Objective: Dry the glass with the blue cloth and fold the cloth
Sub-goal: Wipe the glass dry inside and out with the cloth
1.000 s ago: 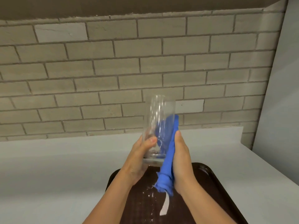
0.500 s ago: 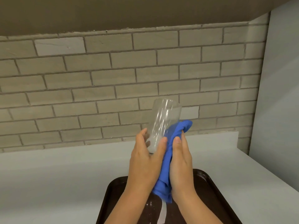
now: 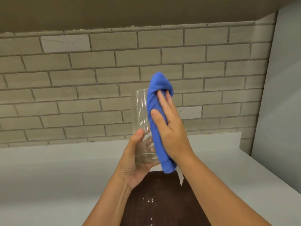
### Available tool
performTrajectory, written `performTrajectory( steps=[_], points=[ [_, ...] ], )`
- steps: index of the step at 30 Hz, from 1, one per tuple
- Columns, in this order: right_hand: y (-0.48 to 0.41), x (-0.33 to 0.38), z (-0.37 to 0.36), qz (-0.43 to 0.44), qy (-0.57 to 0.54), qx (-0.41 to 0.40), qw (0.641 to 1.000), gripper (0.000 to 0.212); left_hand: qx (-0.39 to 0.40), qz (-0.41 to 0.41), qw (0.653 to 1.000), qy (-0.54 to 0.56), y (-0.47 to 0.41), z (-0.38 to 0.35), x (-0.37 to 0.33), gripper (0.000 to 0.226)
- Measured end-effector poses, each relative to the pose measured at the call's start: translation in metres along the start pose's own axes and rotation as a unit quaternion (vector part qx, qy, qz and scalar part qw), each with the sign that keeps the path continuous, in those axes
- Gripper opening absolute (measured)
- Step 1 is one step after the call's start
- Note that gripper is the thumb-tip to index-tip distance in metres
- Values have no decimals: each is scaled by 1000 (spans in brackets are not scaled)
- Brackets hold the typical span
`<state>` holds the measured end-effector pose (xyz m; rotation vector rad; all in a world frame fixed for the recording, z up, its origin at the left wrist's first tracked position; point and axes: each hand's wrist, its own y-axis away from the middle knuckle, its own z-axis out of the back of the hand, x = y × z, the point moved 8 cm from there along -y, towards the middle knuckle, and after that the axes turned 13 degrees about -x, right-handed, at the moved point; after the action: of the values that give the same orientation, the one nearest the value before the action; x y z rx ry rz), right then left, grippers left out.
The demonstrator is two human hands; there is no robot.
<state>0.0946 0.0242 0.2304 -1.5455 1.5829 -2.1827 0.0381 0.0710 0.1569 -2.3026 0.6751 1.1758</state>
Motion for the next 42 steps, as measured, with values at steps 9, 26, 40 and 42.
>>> performTrajectory(
  steps=[9,26,40,42],
  points=[
    [53,-62,3,-227,-124,-58,964,42,-34,2,999,-22,-16,15,10,80],
    [66,-58,6,-217,-110,-66,968,38,-194,-200,905,-323,-1,15,-15,74],
    [-12,-26,-6,-86,-59,-15,994,49,-34,10,999,-27,-18,13,6,81],
    [-8,-39,-7,-131,-89,-20,987,46,-25,0,1000,-4,-22,13,5,74]
  ],
)
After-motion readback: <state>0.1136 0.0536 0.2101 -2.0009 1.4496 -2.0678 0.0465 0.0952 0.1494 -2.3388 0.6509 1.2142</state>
